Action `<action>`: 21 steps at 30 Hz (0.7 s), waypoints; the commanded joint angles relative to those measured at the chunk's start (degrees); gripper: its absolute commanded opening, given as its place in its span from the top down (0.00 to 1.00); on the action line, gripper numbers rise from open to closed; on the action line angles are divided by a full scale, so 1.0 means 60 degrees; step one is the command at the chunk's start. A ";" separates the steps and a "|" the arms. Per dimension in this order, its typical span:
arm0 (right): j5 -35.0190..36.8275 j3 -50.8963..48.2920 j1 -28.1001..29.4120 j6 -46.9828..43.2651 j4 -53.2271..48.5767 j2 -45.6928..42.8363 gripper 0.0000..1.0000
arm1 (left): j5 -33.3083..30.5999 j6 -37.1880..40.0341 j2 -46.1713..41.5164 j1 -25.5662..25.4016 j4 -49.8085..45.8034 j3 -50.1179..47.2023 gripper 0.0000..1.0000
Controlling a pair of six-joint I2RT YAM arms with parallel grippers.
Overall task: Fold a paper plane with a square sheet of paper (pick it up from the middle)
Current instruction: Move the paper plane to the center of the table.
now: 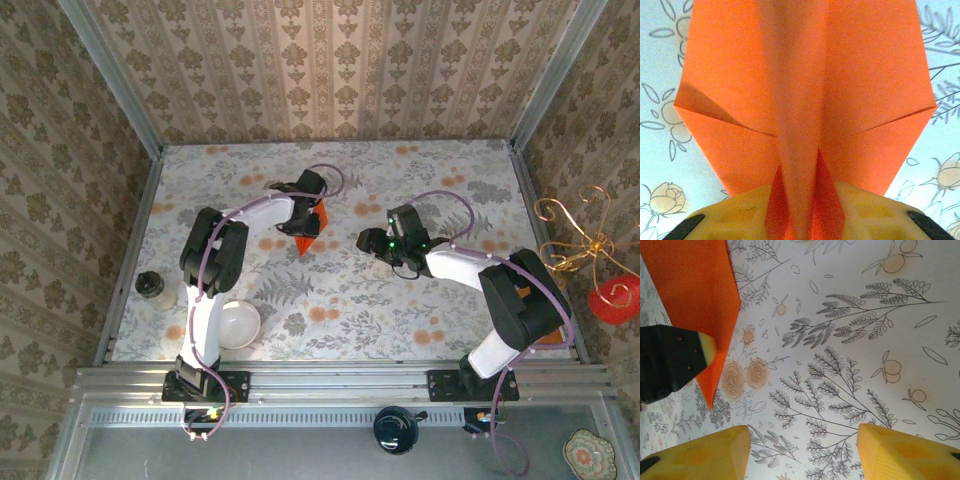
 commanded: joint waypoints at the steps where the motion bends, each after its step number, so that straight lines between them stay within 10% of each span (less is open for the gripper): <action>1: -0.0074 -0.0131 -0.0061 0.0035 0.0190 0.0096 0.39 | -0.0410 -0.0349 0.0520 -0.0126 -0.0649 0.0249 0.65; 21: 0.0006 0.0026 -0.0112 -0.0067 0.0001 -0.0038 0.36 | -0.0760 -0.0629 0.1858 0.0327 -0.0593 0.2258 0.56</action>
